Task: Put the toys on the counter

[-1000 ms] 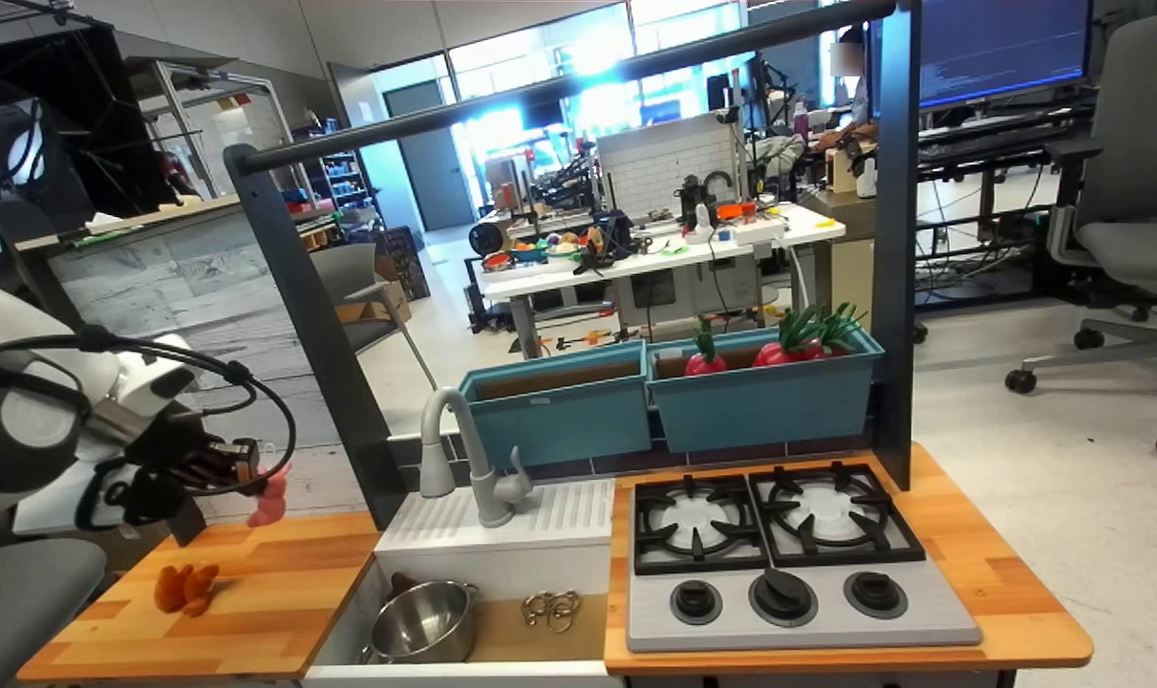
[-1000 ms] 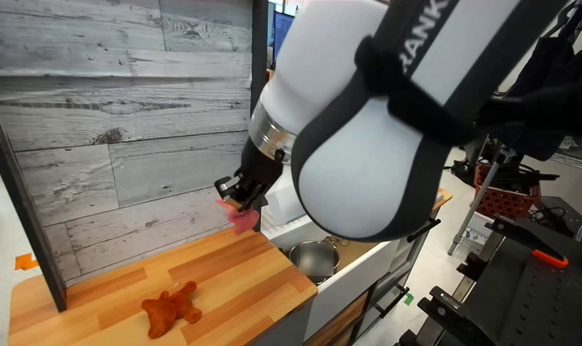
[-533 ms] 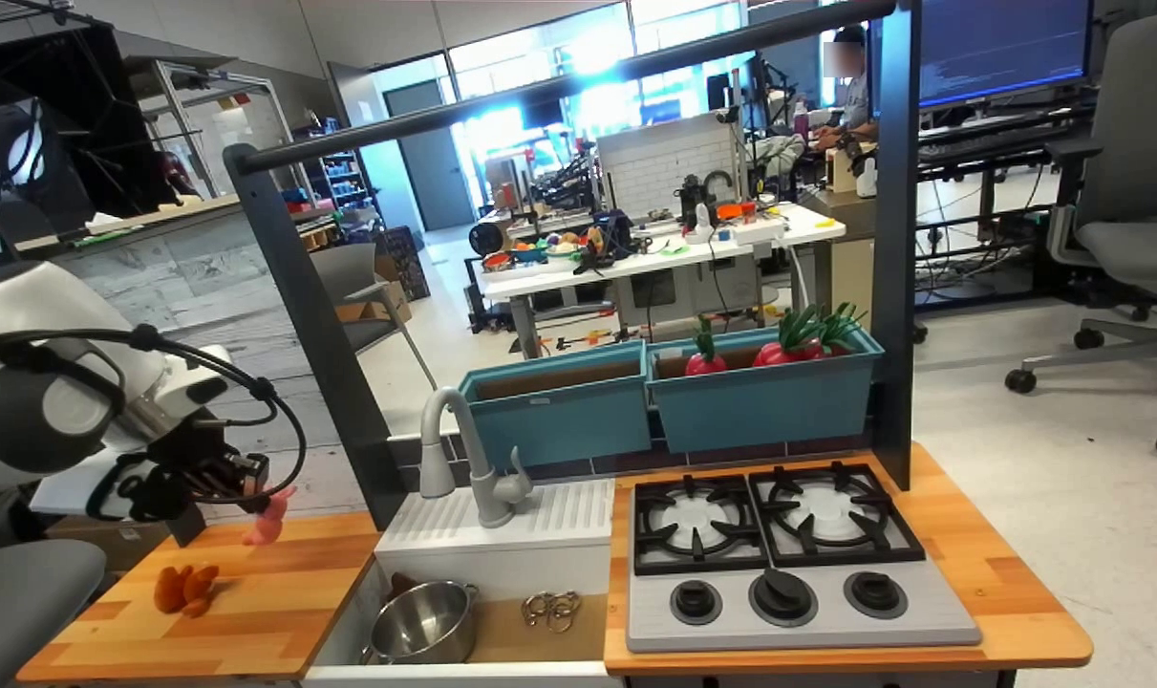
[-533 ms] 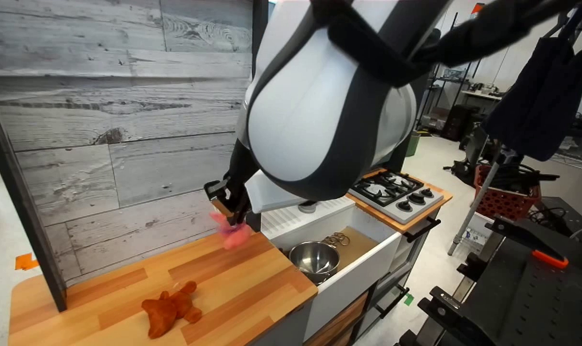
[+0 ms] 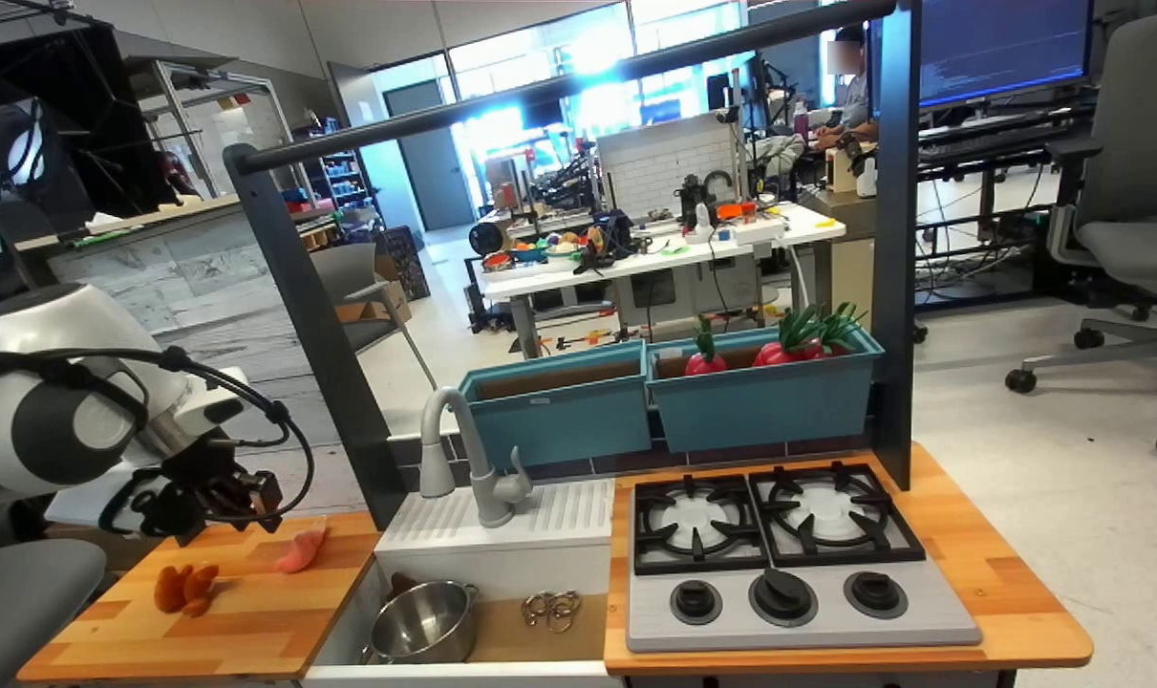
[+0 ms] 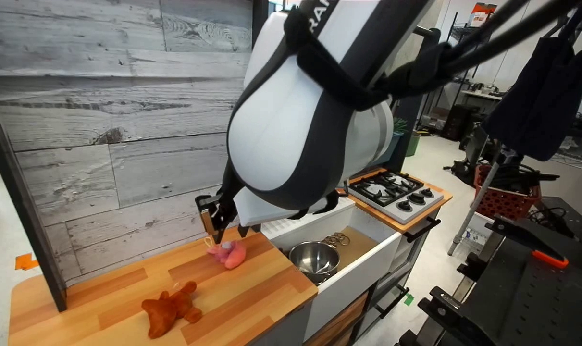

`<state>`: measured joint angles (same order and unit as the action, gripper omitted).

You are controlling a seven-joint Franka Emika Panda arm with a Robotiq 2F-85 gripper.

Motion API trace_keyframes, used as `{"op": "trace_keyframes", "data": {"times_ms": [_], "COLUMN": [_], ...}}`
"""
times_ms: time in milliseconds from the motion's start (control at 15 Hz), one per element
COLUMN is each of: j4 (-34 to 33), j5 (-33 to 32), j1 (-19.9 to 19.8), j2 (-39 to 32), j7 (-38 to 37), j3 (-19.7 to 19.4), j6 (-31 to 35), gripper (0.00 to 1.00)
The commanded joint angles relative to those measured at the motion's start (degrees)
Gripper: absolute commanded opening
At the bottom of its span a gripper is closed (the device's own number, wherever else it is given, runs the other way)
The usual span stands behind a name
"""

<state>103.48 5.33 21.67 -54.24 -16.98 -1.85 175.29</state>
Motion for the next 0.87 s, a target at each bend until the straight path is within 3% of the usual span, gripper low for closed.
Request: {"op": "trace_keyframes", "data": {"times_ms": [0,200,533,600,800], "j4": [5.3,15.1,27.0,20.2,25.4], "j5": [0.4,0.1,3.4,1.7,2.5], "j1": [-0.5,-2.7,-11.6,-7.3,-10.3], "j2": [5.8,15.0,29.8,22.3,28.6], "j7": [1.1,3.4,5.7,4.1,4.8], "j3": [1.2,4.1,14.2,10.1,12.8], "j6": [-1.4,0.6,-2.0,-0.2,-1.1], "gripper": [0.78,0.98,1.0,1.0,1.0]}}
